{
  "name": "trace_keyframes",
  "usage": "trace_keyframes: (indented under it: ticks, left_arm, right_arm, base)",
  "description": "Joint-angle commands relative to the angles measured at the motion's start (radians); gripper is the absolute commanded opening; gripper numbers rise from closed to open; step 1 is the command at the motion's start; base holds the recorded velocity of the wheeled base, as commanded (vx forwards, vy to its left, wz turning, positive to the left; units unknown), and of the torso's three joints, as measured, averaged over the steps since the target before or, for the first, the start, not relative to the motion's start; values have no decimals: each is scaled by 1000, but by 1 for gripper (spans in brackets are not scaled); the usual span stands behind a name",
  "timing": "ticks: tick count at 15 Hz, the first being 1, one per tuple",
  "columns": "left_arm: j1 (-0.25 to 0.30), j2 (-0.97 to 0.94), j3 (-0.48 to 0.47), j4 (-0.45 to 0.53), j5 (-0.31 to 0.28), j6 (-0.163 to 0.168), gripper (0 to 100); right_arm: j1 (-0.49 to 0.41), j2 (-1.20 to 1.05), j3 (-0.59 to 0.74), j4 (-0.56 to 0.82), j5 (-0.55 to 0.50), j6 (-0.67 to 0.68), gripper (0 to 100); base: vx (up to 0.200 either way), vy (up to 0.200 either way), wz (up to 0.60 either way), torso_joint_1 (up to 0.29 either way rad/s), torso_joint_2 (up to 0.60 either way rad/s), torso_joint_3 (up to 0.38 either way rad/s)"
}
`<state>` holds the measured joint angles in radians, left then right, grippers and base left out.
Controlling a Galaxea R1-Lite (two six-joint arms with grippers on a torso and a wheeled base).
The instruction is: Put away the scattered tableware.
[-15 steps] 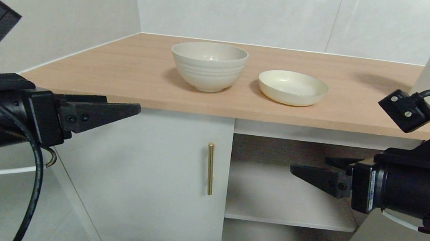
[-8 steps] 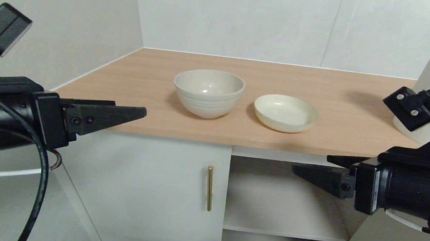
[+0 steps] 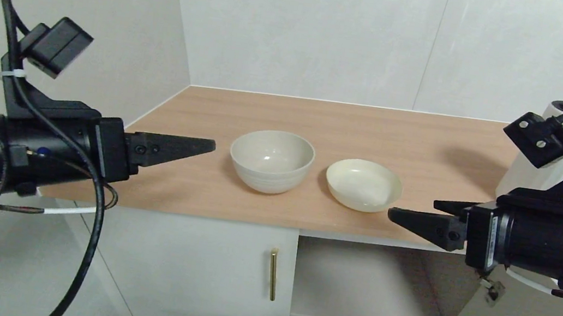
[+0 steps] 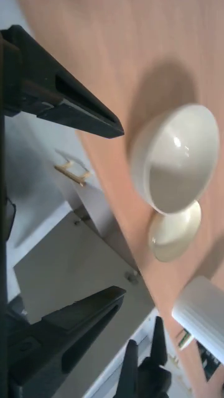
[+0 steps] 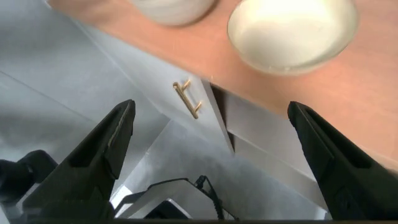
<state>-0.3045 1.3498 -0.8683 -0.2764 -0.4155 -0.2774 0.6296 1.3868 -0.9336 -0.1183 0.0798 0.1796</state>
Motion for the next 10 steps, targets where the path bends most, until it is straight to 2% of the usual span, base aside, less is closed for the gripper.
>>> trace_keyframes:
  ticks: [1, 4, 6, 7, 8, 9, 10]
  left_arm:
    - [-2, 92, -69, 3, 1, 0, 100]
    - [-2, 135, -118, 16, 9, 0, 100]
    - [-1, 123, -120, 83, 20, -6, 100]
    - [-1, 117, -124, 114, 35, -22, 100]
    - [-4, 121, -164, 167, 61, -78, 100]
    - [-5, 126, -179, 183, 69, -106, 100]
    - [-22, 157, -213, 204, 75, -170, 100]
  right_arm:
    - [-14, 26, -4, -4, 0, -6, 100]
    - [-44, 70, 4, -101, -11, -25, 100]
    - [-51, 115, -31, -133, -84, -20, 100]
    - [-51, 143, -60, -123, -130, -15, 100]
    - [-50, 179, -103, -77, -207, 15, 100]
    - [-50, 190, -123, -55, -219, 29, 100]
    - [-51, 215, -168, 19, -229, 64, 100]
  base:
    - [0, 0, 0, 203, -471, -271]
    - [0, 0, 0, 137, -318, -183]
    - [0, 0, 0, 21, -47, -28]
    - [0, 0, 0, 0, 0, 0]
    - [0, 0, 0, 0, 0, 0]
    - [0, 0, 0, 0, 0, 0]
    - [0, 0, 0, 0, 0, 0]
